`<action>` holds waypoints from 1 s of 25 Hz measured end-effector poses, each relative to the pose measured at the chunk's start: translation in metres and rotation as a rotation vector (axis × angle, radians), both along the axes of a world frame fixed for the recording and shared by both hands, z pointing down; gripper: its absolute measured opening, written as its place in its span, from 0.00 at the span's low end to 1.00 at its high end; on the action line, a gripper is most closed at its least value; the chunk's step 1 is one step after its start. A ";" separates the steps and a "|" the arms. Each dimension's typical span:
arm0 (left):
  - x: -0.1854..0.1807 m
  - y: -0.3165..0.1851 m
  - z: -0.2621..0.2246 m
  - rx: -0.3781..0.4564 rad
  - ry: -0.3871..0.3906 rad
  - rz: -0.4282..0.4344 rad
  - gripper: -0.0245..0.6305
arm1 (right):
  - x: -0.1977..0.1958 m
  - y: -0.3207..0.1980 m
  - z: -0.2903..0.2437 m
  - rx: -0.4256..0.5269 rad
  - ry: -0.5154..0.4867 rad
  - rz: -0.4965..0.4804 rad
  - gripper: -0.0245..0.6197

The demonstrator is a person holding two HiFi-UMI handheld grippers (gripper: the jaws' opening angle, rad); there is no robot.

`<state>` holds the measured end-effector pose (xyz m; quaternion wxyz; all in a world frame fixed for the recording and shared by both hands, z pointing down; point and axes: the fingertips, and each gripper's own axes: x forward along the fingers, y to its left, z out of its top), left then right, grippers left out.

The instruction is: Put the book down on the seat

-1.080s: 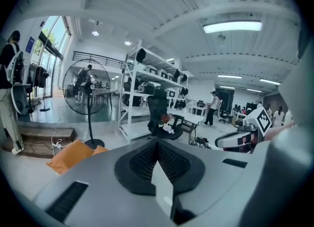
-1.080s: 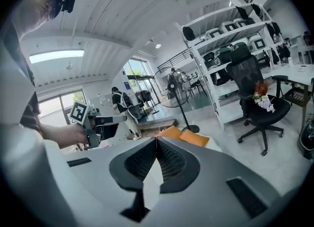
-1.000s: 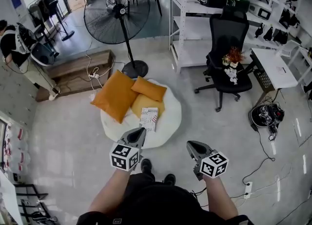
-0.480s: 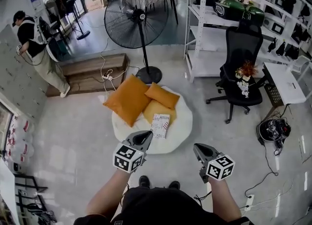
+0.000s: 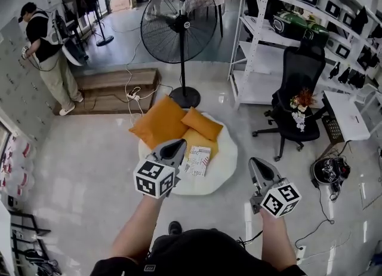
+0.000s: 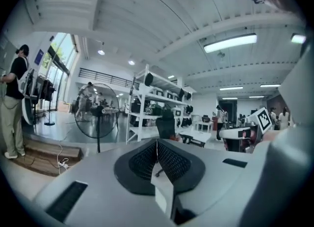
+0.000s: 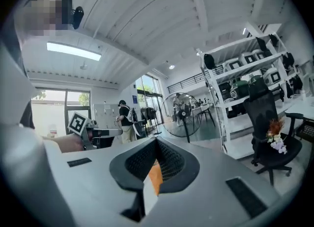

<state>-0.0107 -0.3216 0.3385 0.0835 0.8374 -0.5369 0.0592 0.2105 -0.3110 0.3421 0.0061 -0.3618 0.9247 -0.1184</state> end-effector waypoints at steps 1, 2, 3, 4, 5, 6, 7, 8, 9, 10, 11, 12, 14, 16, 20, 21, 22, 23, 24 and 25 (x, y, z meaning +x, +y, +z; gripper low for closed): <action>-0.006 0.002 -0.003 0.017 0.015 -0.020 0.04 | -0.006 0.005 -0.002 0.009 -0.006 -0.003 0.06; -0.012 0.003 -0.005 0.031 0.018 -0.031 0.04 | -0.014 0.009 -0.003 0.019 -0.002 -0.012 0.06; -0.016 0.003 -0.006 0.043 0.006 -0.031 0.04 | -0.021 0.013 -0.003 0.029 0.009 -0.021 0.06; -0.019 0.002 -0.008 0.056 -0.017 -0.023 0.04 | -0.028 0.016 -0.003 0.038 0.022 -0.030 0.06; -0.022 0.001 -0.009 0.067 -0.039 -0.013 0.04 | -0.034 0.017 -0.002 0.044 0.033 -0.036 0.06; -0.025 0.001 -0.010 0.077 -0.050 -0.006 0.04 | -0.039 0.019 0.000 0.046 0.038 -0.038 0.06; -0.028 0.002 -0.011 0.085 -0.048 -0.002 0.04 | -0.042 0.020 0.002 0.046 0.039 -0.036 0.06; -0.031 0.003 -0.011 0.091 -0.040 0.000 0.04 | -0.045 0.021 0.005 0.044 0.040 -0.031 0.06; -0.033 0.004 -0.009 0.093 -0.034 0.002 0.04 | -0.048 0.022 0.007 0.040 0.042 -0.026 0.06; -0.037 0.005 -0.007 0.091 -0.031 0.004 0.04 | -0.051 0.022 0.010 0.037 0.047 -0.021 0.06; -0.040 0.005 -0.004 0.087 -0.030 0.006 0.04 | -0.054 0.023 0.011 0.033 0.052 -0.017 0.06; -0.044 0.006 -0.001 0.081 -0.027 0.007 0.04 | -0.058 0.023 0.012 0.030 0.056 -0.016 0.06; -0.052 0.008 0.002 0.070 -0.016 0.006 0.04 | -0.065 0.024 0.012 0.026 0.057 -0.018 0.06; -0.061 0.010 0.003 0.062 -0.009 0.004 0.04 | -0.071 0.025 0.011 0.022 0.052 -0.021 0.06; -0.074 0.013 0.009 0.051 -0.001 0.014 0.04 | -0.083 0.024 0.015 0.016 0.056 -0.007 0.06; -0.077 0.013 0.011 0.048 0.002 0.017 0.04 | -0.086 0.024 0.016 0.016 0.058 -0.005 0.06; -0.080 0.014 0.013 0.045 0.004 0.020 0.04 | -0.090 0.024 0.018 0.014 0.059 -0.003 0.06; -0.083 0.014 0.015 0.043 0.005 0.022 0.04 | -0.094 0.024 0.020 0.012 0.060 -0.003 0.06; -0.086 0.015 0.017 0.040 0.005 0.024 0.04 | -0.099 0.024 0.022 0.009 0.061 -0.004 0.06; -0.089 0.015 0.019 0.037 0.005 0.026 0.04 | -0.103 0.024 0.024 0.007 0.062 -0.005 0.06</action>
